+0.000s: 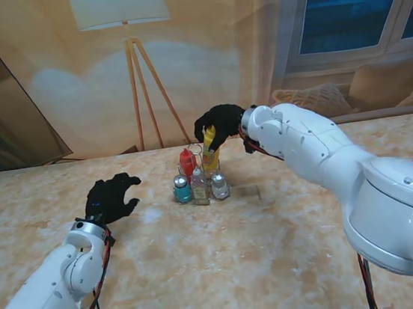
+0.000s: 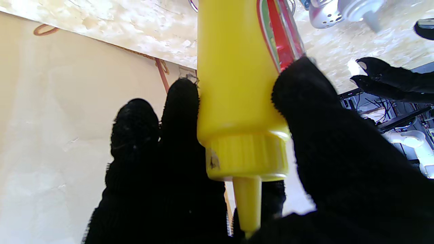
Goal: Place the seasoning bottles into the rack
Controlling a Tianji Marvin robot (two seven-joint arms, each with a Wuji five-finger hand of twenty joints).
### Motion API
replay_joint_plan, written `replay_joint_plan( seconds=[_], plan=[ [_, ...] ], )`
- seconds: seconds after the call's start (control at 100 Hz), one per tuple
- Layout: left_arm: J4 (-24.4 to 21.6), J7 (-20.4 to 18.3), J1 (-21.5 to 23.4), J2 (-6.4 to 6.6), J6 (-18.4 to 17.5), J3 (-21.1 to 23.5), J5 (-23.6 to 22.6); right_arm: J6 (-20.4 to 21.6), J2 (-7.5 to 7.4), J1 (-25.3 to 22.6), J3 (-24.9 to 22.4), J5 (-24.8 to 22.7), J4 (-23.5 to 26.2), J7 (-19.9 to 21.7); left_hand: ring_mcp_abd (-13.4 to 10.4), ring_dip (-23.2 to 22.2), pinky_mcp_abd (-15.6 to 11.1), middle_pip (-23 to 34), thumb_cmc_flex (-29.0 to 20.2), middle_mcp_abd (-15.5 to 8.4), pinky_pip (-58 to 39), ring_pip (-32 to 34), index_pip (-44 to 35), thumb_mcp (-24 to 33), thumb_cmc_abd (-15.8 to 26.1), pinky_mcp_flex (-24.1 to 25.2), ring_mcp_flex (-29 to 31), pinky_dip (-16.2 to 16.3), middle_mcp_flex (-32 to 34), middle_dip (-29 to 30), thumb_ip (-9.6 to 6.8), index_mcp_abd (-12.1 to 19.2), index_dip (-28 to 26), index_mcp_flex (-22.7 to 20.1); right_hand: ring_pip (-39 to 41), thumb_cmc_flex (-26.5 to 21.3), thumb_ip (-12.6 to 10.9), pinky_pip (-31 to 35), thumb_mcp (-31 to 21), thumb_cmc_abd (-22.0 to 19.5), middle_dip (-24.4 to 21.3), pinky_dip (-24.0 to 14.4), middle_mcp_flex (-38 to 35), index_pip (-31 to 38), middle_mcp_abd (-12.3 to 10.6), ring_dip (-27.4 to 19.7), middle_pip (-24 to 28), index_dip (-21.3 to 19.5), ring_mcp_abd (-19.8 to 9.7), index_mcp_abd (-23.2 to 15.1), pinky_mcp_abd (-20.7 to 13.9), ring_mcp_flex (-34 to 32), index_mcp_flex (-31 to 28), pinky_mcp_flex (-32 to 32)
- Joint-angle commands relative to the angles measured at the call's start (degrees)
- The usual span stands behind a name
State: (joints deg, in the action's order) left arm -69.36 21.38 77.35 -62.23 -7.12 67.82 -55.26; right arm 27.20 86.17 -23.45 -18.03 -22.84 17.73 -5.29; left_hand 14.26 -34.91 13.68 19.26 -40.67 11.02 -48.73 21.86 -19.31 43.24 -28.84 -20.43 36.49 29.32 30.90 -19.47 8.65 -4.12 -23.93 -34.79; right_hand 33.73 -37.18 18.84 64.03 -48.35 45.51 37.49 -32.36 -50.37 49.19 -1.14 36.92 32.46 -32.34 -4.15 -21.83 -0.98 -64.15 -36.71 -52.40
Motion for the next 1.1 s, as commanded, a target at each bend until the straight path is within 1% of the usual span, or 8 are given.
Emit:
replay_joint_plan(
  seconds=[0.0, 0.12, 0.25, 0.4, 0.65, 1.09],
  plan=[
    [0.05, -0.58, 0.04, -0.02, 0.04, 0.04, -0.06, 0.54, 0.85, -0.13, 0.36, -0.02, -0.12, 0.64, -0.42, -1.17, -0.69, 0.52, -0.76, -0.40, -0.51, 0.93, -1.03, 2.24, -0.90, 0.36, 1.26, -1.14, 0.44, -0.14, -0.49, -0.16, -0.15, -1.07, 4.19, -10.31, -2.38, 0.89, -9.23, -4.60, 2.70, -1.14, -5.46, 9.94, -7.16, 1.50, 7.11, -1.16, -9.44, -0.45, -5.15, -3.77, -3.42, -0.87],
    [0.12, -0.49, 0.04, -0.01, 0.03, 0.08, -0.10, 1.36, 1.40, -0.08, 0.81, -0.04, -0.95, 0.51, -0.45, -1.17, -0.65, 0.52, -0.79, -0.43, -0.53, 0.93, -1.06, 2.27, -0.91, 0.38, 1.23, -1.13, 0.43, -0.14, -0.50, -0.21, -0.16, -1.13, 4.10, -9.78, -2.27, 0.79, -9.17, -4.17, 2.35, -1.13, -5.12, 9.63, -6.87, 1.42, 6.83, -0.71, -9.34, -0.18, -5.29, -3.61, -2.85, -0.79],
    [0.19, -0.44, 0.02, -0.01, 0.04, 0.11, -0.11, 2.26, 1.85, 0.04, 1.47, -0.23, -1.59, 0.44, -0.43, -1.16, -0.76, 0.53, -0.76, -0.43, -0.54, 0.91, -1.10, 2.24, -0.91, 0.33, 1.21, -1.14, 0.48, -0.14, -0.49, -0.30, -0.18, -1.20, 3.62, -7.63, -1.91, 0.34, -9.61, -3.09, 1.49, -1.03, -4.48, 9.26, -6.13, 1.09, 6.13, 0.68, -9.10, 0.57, -5.73, -3.18, -1.72, -0.48],
    [0.28, -0.40, -0.03, -0.01, 0.03, 0.10, -0.11, 3.01, 2.36, 0.13, 1.76, -0.06, -2.28, 0.78, -0.53, -1.16, -0.79, 0.55, -0.76, -0.47, -0.52, 0.93, -1.17, 2.26, -0.95, 0.32, 1.25, -1.15, 0.49, -0.15, -0.49, -0.35, -0.22, -1.36, 3.41, -6.52, -1.65, 0.22, -9.83, -2.35, 0.99, -1.04, -4.02, 8.77, -5.39, 0.99, 5.62, 1.64, -9.25, 1.42, -5.93, -2.99, -0.95, -0.40],
    [0.42, -0.34, -0.12, -0.03, 0.05, 0.05, -0.02, 3.52, 2.83, 0.25, 2.47, -0.18, -2.73, 1.14, -0.49, -1.17, -0.76, 0.61, -0.78, -0.37, -0.56, 0.97, -1.42, 2.26, -0.96, 0.29, 1.33, -1.14, 0.68, -0.17, -0.48, -0.46, -0.36, -1.83, 3.13, -4.24, -1.22, 0.11, -10.01, -1.71, 0.62, -1.05, -3.76, 8.55, -4.64, 0.68, 5.28, 2.45, -8.97, 2.43, -5.95, -2.86, -0.45, -0.42],
    [0.63, -0.12, -0.23, -0.08, 0.10, -0.05, 0.10, 3.54, 3.09, -0.12, 3.62, -0.39, -2.76, 2.19, -0.49, -1.19, -0.73, 0.62, -0.76, -0.34, -0.53, 1.00, -1.69, 2.21, -0.88, 0.34, 1.35, -1.18, 0.68, -0.19, -0.48, -0.62, -0.59, -1.96, 2.74, -2.04, -1.08, -0.26, -10.56, -2.02, 0.31, -1.03, -3.22, 9.07, -5.00, 0.23, 5.56, 2.85, -8.69, 2.20, -5.64, -2.39, 0.07, 0.06]
  ],
)
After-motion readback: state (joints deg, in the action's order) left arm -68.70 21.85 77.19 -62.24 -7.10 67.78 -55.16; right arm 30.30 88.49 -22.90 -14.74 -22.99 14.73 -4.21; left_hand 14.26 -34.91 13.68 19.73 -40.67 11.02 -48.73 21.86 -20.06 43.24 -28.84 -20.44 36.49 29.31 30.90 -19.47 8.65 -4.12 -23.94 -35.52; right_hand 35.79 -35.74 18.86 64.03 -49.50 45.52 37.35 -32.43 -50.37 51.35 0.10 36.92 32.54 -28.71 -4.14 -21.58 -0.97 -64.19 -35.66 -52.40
